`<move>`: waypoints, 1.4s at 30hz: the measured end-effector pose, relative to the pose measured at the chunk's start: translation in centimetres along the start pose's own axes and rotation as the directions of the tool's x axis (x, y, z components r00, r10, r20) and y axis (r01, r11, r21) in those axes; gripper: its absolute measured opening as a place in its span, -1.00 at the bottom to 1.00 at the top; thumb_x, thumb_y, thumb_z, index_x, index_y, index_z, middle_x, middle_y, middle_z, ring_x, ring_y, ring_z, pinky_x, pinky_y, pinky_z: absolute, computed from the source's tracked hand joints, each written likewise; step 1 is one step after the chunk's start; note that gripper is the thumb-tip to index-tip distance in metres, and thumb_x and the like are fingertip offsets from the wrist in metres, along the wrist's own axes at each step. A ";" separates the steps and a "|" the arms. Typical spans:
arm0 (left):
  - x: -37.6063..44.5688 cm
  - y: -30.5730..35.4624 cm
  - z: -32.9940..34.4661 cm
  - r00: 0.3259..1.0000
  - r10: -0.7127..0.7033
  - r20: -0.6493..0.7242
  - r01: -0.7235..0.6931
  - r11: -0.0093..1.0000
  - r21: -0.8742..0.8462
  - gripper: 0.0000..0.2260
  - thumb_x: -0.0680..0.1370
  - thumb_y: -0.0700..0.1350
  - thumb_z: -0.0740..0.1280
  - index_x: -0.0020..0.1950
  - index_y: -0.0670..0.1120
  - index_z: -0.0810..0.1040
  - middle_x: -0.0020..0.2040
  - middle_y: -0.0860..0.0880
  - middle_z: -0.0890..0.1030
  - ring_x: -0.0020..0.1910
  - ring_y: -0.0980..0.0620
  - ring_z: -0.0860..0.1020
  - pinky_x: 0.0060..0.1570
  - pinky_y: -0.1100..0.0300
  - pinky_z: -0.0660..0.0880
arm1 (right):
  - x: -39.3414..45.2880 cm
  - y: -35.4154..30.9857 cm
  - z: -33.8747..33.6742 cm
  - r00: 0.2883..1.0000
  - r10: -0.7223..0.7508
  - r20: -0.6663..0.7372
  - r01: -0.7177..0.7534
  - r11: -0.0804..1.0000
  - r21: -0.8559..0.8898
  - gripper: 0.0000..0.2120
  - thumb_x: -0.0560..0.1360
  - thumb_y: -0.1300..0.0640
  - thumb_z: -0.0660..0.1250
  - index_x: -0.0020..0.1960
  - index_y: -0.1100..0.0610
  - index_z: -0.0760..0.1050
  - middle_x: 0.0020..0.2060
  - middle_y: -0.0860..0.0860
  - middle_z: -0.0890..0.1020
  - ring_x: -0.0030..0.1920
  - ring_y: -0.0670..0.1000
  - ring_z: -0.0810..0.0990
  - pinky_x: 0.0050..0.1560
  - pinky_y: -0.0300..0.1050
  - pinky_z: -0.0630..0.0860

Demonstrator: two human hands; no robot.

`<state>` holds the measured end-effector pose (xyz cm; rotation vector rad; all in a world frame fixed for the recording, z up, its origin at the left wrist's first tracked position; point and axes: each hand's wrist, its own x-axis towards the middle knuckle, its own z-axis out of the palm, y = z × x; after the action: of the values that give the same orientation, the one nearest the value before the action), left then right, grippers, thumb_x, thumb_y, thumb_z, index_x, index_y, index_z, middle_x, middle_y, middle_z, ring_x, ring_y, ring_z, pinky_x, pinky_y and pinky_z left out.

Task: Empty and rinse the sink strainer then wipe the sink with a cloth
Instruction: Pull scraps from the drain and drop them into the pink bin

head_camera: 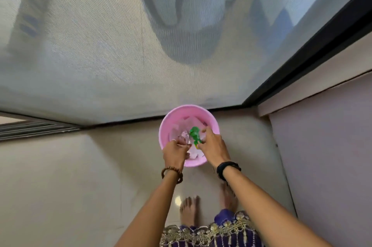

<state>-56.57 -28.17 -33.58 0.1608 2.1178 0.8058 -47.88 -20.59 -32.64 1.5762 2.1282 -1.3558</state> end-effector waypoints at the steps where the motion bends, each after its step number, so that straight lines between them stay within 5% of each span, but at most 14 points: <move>1: 1.0 -0.7 0.5 0.999 -0.023 0.024 0.024 1.000 -0.003 -0.81 0.44 -0.33 0.33 0.04 -0.27 0.54 -0.18 -0.28 0.63 -0.39 -0.05 0.58 -0.27 0.15 0.60 | 1.0 0.8 0.9 1.000 0.004 0.018 -0.004 1.000 0.007 -0.67 0.49 0.23 0.29 0.23 0.14 0.32 0.05 0.17 0.58 0.01 0.20 0.57 -0.02 0.01 0.53; 4: 1.6 -0.6 0.9 0.993 -0.052 0.102 0.062 0.994 -0.091 -0.71 0.50 -0.31 0.27 0.22 -0.25 0.43 -0.15 -0.23 0.59 -0.37 -0.05 0.56 -0.47 0.31 0.56 | 2.0 1.7 1.2 0.996 0.087 -0.003 -0.087 0.990 0.108 -0.69 0.49 0.26 0.28 0.21 0.13 0.38 0.06 0.14 0.57 0.00 0.19 0.58 0.00 0.01 0.55; 6: 0.1 1.0 0.4 0.989 -0.094 0.117 0.116 0.973 -0.200 -0.78 0.54 -0.25 0.25 0.16 -0.30 0.46 -0.22 -0.18 0.58 -0.38 -0.05 0.56 -0.50 0.32 0.55 | 0.9 0.9 -0.4 0.977 0.211 -0.024 -0.188 0.911 0.368 -0.86 0.49 0.26 0.25 0.02 0.13 0.49 -0.06 0.13 0.61 -0.17 0.16 0.62 -0.06 0.05 0.60; 9: -4.9 5.8 -0.7 0.964 -0.201 0.172 0.260 0.837 -0.482 -0.86 0.55 -0.21 0.23 0.02 -0.27 0.50 -0.35 -0.12 0.55 -0.50 0.03 0.54 -0.54 0.34 0.51 | -2.8 -2.3 -5.0 0.941 0.333 0.058 -0.258 0.597 0.759 -0.87 0.50 0.19 0.25 -0.21 0.12 0.50 -0.35 0.07 0.60 -0.51 -0.02 0.51 -0.45 -0.16 0.55; 12: -11.3 13.2 -1.9 0.941 -0.208 0.267 0.332 0.720 -0.609 -0.87 0.54 -0.17 0.23 -0.17 -0.17 0.50 -0.59 0.03 0.45 -0.68 0.17 0.36 -0.66 0.40 0.33 | -8.7 -6.1 -12.5 0.922 0.365 0.132 -0.233 0.248 0.940 -0.82 0.50 0.18 0.24 -0.27 0.12 0.50 -0.58 -0.06 0.48 -0.64 -0.12 0.36 -0.61 -0.35 0.31; 17: -28.7 26.3 -3.2 0.891 0.135 0.433 0.142 0.825 -0.548 -0.79 0.52 -0.08 0.24 -0.29 -0.09 0.46 -0.63 0.08 0.35 -0.68 0.15 0.28 -0.67 0.37 0.18 | -22.5 -11.3 -28.2 0.979 0.201 -0.036 0.058 -0.101 0.993 -0.82 0.53 0.16 0.18 -0.26 0.11 0.39 -0.61 -0.10 0.34 -0.67 -0.15 0.23 -0.69 -0.33 0.14; 21: -32.3 31.0 -2.8 0.831 0.355 0.428 -0.094 0.848 -0.521 -0.72 0.54 -0.04 0.20 -0.36 -0.09 0.37 -0.56 0.01 0.31 -0.64 0.13 0.25 -0.65 0.34 0.16 | -26.5 -12.9 -32.8 0.972 0.183 -0.148 0.170 -0.112 0.979 -0.79 0.54 0.13 0.17 -0.27 0.08 0.39 -0.55 -0.10 0.30 -0.62 -0.15 0.21 -0.62 -0.32 0.12; 25: -42.5 35.4 -0.1 0.550 0.558 0.621 -0.292 0.825 -0.483 -0.72 0.58 -0.08 0.18 -0.30 -0.17 0.39 -0.52 -0.04 0.33 -0.63 0.14 0.28 -0.66 0.36 0.20 | -35.9 -10.4 -40.3 0.872 0.289 -0.396 0.445 -0.128 0.886 -0.75 0.55 0.13 0.18 -0.30 0.06 0.43 -0.57 -0.09 0.34 -0.63 -0.17 0.22 -0.65 -0.35 0.16; 30: -49.9 38.5 9.2 0.306 0.488 0.817 -0.516 0.806 -0.289 -0.77 0.58 -0.15 0.17 -0.26 -0.13 0.47 -0.49 -0.02 0.45 -0.59 0.13 0.39 -0.61 0.32 0.32 | -41.2 -1.9 -47.0 0.736 0.516 -0.438 0.550 -0.080 0.831 -0.75 0.52 0.09 0.22 -0.32 0.03 0.49 -0.62 -0.08 0.39 -0.66 -0.11 0.27 -0.57 -0.25 0.25; 32: -52.1 39.2 14.6 0.255 0.394 0.883 -0.642 0.752 -0.150 -0.80 0.57 -0.18 0.18 -0.24 -0.12 0.48 -0.46 -0.03 0.48 -0.62 0.16 0.41 -0.59 0.33 0.37 | -42.3 3.3 -49.2 0.625 0.638 -0.450 0.521 0.089 0.849 -0.84 0.51 0.12 0.24 -0.22 0.06 0.52 -0.59 -0.09 0.45 -0.66 -0.12 0.28 -0.58 -0.30 0.22; 36: -53.4 39.7 25.6 0.268 0.259 0.928 -0.860 0.498 0.110 -0.83 0.52 -0.19 0.23 -0.06 -0.24 0.58 -0.30 -0.13 0.61 -0.47 0.04 0.54 -0.38 0.21 0.49 | -43.3 15.2 -51.6 0.451 0.766 -0.458 0.233 0.395 0.889 -0.91 0.51 0.12 0.26 -0.11 0.09 0.53 -0.36 -0.01 0.60 -0.49 -0.10 0.41 -0.52 -0.31 0.30; 38: -53.2 39.0 30.8 0.280 0.248 0.927 -0.944 0.245 0.219 -0.80 0.52 -0.18 0.23 -0.01 -0.24 0.60 -0.10 -0.21 0.66 -0.20 -0.14 0.62 -0.16 0.09 0.55 | -43.3 20.7 -51.7 0.426 0.797 -0.428 0.100 0.429 0.898 -0.89 0.52 0.13 0.27 -0.06 0.14 0.53 -0.22 0.09 0.63 -0.36 -0.03 0.47 -0.40 -0.24 0.33; 42: -51.6 36.3 37.3 0.270 0.239 0.933 -0.937 -0.158 0.311 -0.79 0.55 -0.11 0.22 0.09 -0.09 0.58 0.08 -0.11 0.63 0.05 -0.11 0.58 0.04 0.06 0.50 | -41.7 27.2 -50.7 0.439 0.822 -0.363 -0.116 0.452 0.884 -0.87 0.47 0.23 0.26 -0.07 0.16 0.57 -0.19 0.11 0.64 -0.16 0.08 0.54 -0.16 -0.06 0.43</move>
<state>-1.49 -1.01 6.37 2.1470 1.3139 -0.2412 10.86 -10.75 6.15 3.3665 0.8204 -1.5247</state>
